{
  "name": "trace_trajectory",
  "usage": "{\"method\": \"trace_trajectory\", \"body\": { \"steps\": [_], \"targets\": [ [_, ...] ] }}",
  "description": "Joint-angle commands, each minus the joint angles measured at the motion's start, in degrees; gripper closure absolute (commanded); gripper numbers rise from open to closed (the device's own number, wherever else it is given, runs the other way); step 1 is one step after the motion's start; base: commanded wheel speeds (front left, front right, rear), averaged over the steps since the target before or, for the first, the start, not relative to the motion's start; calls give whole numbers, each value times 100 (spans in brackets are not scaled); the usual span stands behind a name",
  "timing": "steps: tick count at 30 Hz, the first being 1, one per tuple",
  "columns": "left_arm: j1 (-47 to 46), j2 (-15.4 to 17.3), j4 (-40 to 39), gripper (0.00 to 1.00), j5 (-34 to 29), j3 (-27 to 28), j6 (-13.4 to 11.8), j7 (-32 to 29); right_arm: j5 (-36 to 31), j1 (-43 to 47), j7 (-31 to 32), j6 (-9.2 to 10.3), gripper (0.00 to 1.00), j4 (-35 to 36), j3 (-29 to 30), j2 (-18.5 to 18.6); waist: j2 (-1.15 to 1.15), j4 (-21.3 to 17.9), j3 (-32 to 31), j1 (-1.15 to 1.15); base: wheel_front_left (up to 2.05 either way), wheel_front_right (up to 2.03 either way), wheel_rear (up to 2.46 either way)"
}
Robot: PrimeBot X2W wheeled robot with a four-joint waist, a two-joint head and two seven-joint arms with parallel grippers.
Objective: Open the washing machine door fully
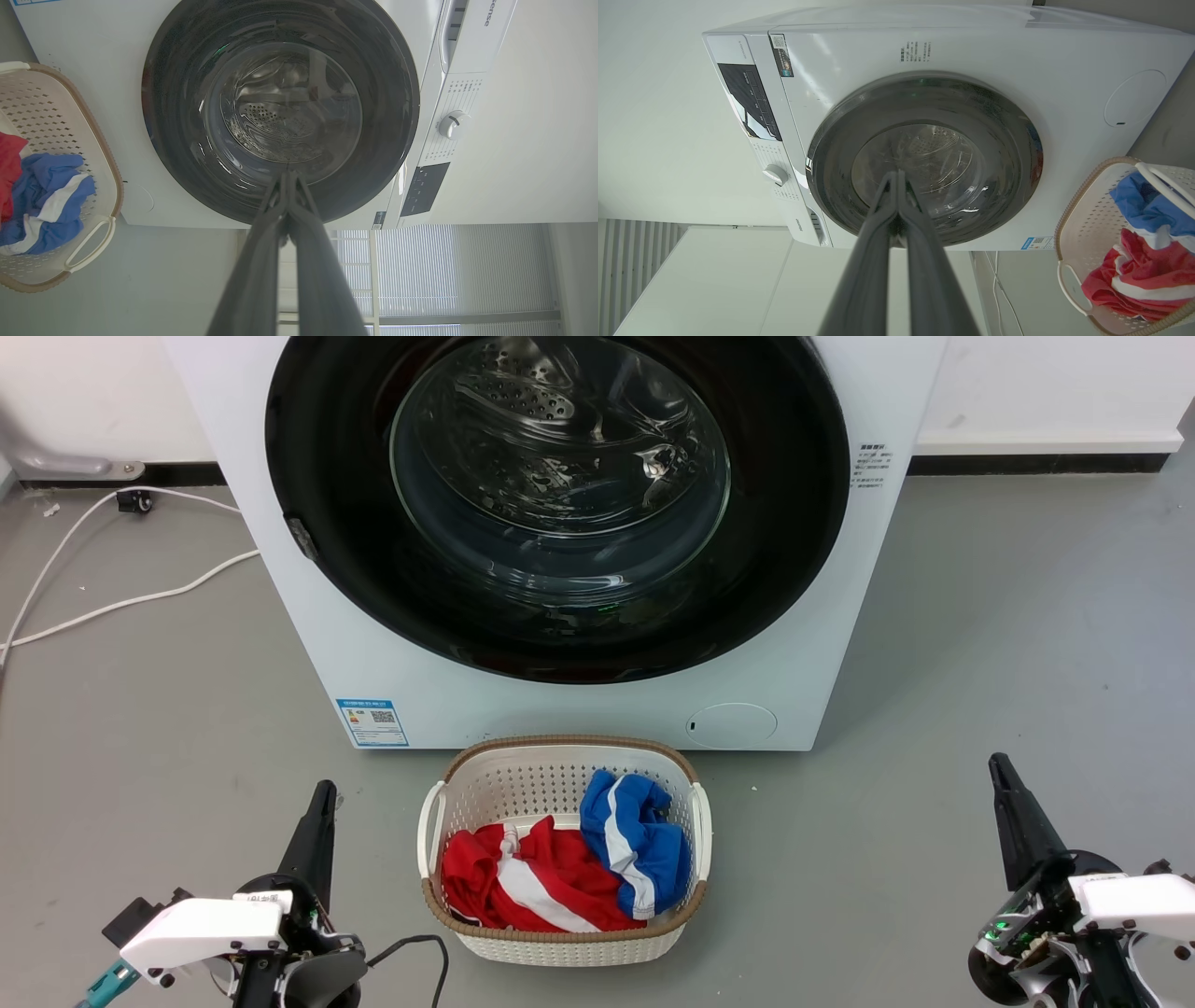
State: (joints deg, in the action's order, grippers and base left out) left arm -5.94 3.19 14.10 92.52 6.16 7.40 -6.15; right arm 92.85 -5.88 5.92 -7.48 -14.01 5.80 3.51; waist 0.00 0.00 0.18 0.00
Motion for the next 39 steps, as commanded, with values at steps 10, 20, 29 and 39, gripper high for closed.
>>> {"method": "trace_trajectory", "body": {
  "steps": [10,20,29,39],
  "targets": [
    [-52,-11,3,100,-19,26,16,-29,-34,-61,17,-3,100,-9,19,-27,0,0,0,0,0,0,0],
    [-52,-13,3,100,-25,31,16,-23,-41,-62,27,-2,100,-9,27,-33,0,0,0,0,0,0,0],
    [-52,-16,3,100,-29,35,16,-28,-50,-63,36,-2,100,-9,34,-39,0,0,0,0,0,0,0],
    [-52,-19,3,100,-31,39,16,-29,-60,-64,45,-2,100,-10,41,-44,0,0,0,0,0,0,0]
  ]
}}
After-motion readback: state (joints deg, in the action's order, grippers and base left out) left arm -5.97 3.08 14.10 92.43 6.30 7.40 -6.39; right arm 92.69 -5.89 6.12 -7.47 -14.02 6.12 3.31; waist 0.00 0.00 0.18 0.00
